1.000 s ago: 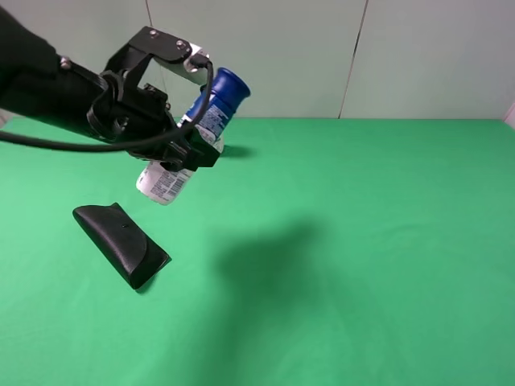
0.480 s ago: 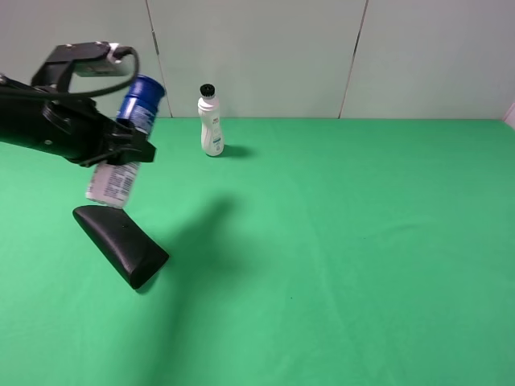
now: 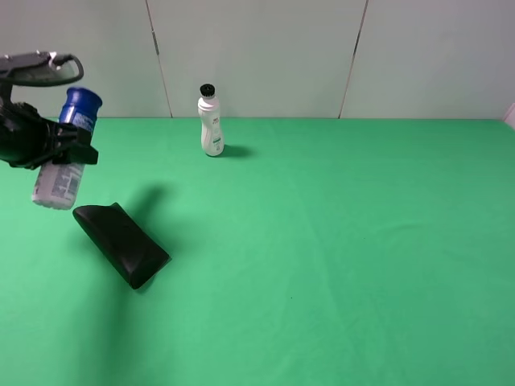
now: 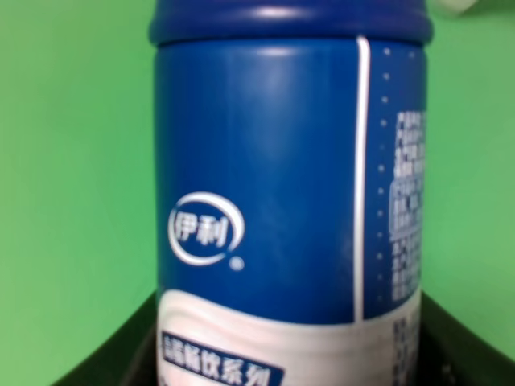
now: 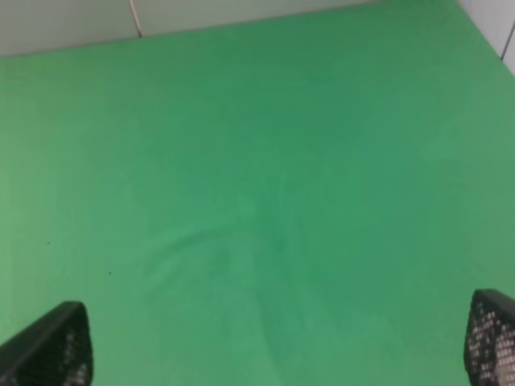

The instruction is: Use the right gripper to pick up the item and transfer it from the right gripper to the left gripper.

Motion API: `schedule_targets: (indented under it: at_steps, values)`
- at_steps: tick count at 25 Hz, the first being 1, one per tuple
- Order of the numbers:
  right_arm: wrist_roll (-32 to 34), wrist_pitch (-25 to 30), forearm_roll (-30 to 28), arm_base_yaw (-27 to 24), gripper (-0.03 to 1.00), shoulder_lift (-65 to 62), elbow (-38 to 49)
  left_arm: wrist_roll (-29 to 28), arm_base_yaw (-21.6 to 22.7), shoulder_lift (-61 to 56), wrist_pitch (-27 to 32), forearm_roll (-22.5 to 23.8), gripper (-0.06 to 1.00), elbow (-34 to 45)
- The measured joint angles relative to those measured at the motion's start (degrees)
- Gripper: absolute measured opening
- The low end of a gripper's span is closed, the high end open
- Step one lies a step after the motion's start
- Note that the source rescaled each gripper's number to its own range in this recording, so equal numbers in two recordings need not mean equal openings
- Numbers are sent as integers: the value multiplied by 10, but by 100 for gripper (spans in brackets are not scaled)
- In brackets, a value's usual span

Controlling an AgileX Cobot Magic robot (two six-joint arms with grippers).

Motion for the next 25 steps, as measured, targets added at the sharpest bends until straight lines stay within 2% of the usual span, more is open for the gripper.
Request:
schedule_targets:
  at_steps: [7, 13, 19, 25]
  values:
    - [0, 0, 0, 0, 100, 0, 0, -6, 15, 69, 1, 34, 2, -26]
    - [0, 0, 0, 0, 100, 0, 0, -6, 17, 111, 1, 39, 2, -76]
    - [0, 0, 0, 0, 100, 0, 0, -6, 21, 170, -3, 64, 2, -118]
    - [0, -1, 0, 0, 100, 0, 0, -6, 25, 208, -44, 69, 2, -134]
